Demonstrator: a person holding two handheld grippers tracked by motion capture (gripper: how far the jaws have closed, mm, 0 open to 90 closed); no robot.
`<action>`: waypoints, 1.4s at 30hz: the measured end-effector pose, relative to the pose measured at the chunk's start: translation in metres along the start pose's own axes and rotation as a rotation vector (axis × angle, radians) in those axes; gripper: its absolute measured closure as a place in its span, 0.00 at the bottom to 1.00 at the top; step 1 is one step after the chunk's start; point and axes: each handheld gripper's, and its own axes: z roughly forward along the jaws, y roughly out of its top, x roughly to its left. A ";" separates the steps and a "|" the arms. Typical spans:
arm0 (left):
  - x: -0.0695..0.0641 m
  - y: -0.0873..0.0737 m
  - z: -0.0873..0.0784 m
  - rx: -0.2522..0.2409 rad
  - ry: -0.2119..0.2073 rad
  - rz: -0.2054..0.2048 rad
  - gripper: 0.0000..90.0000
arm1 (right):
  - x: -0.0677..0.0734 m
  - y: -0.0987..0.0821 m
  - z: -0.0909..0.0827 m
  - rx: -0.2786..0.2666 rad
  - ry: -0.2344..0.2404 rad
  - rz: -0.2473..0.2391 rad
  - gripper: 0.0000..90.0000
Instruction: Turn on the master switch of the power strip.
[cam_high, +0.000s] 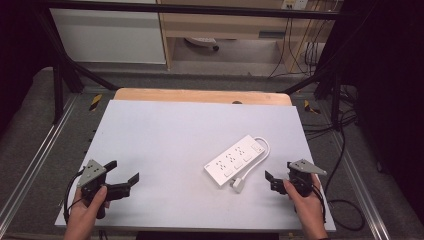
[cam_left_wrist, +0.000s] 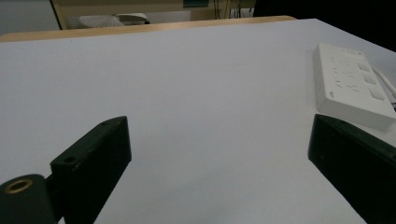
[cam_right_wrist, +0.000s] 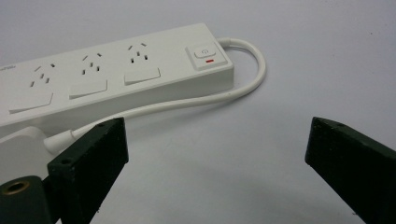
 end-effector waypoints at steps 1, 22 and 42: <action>0.000 0.000 0.000 0.000 0.002 -0.003 0.07 | 0.000 0.000 0.000 -0.001 0.001 0.005 0.07; -0.003 -0.001 0.003 0.009 -0.022 -0.008 0.07 | -0.001 0.013 -0.010 -0.101 -0.003 0.013 0.06; 0.000 -0.002 0.003 0.010 -0.002 -0.017 0.07 | 0.003 0.052 -0.021 -0.213 -0.007 -0.016 0.06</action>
